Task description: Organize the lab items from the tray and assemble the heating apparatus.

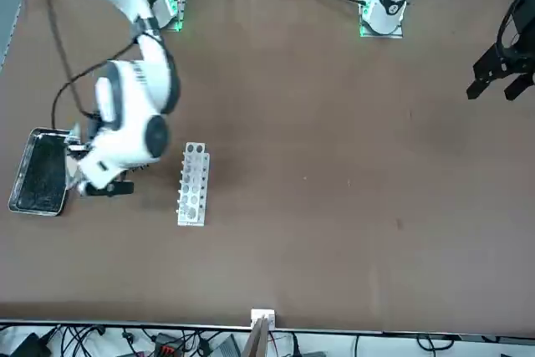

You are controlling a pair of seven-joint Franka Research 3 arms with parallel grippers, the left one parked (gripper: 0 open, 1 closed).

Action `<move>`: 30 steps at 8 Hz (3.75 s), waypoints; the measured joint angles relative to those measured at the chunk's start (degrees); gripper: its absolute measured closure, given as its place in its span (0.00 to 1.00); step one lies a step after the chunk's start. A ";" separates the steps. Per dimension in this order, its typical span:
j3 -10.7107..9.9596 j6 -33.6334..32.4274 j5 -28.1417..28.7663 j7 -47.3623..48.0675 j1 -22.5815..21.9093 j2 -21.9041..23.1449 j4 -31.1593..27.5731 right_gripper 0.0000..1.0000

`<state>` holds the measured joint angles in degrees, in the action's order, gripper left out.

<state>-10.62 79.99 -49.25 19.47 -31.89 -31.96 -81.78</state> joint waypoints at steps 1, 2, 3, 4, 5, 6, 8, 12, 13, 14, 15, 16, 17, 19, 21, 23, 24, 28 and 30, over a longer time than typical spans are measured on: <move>-0.02 -1.69 -0.75 2.62 -1.81 -1.23 -0.07 0.99; -0.02 -2.91 -1.10 5.41 -2.96 -2.26 -0.37 0.99; -0.03 -3.93 -1.55 8.99 -3.71 -3.34 -1.30 0.99; -0.05 -4.62 -1.90 11.68 -4.34 -4.14 -2.42 0.99; -0.05 -5.16 -2.02 13.41 -5.18 -4.62 -3.54 0.99; -0.05 -5.30 -2.05 15.15 -5.84 -4.72 -5.03 0.99; -0.10 -4.16 -2.16 18.87 -6.07 -4.79 -8.49 0.99; -0.15 -0.12 -2.31 24.15 -6.08 -5.26 -13.89 0.99; -0.14 0.43 -2.31 25.20 -6.15 -5.94 -14.44 0.99; -0.14 0.64 -2.32 25.61 -6.34 -6.85 -14.54 0.99; -0.14 0.68 -2.33 25.75 -6.62 -7.63 -14.55 0.99; -0.14 0.68 -2.33 25.91 -6.88 -8.22 -14.55 0.98; -0.14 0.68 -2.33 26.06 -7.15 -8.41 -14.54 0.98; -0.13 0.68 -2.33 26.27 -7.62 -8.41 -14.53 0.97; -0.14 0.68 -2.32 26.30 -7.65 -8.50 -14.52 0.97; -0.14 0.69 -2.31 26.38 -7.65 -9.15 -14.54 0.95; -0.16 0.69 -2.31 26.56 -7.61 -9.59 -14.54 0.95; -0.42 0.77 -2.29 26.71 -7.33 -9.94 -14.53 0.94; -0.40 0.87 -2.18 26.73 -7.49 -10.22 -14.53 0.93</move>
<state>-11.02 80.86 -51.43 46.20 -39.38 -42.18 -96.31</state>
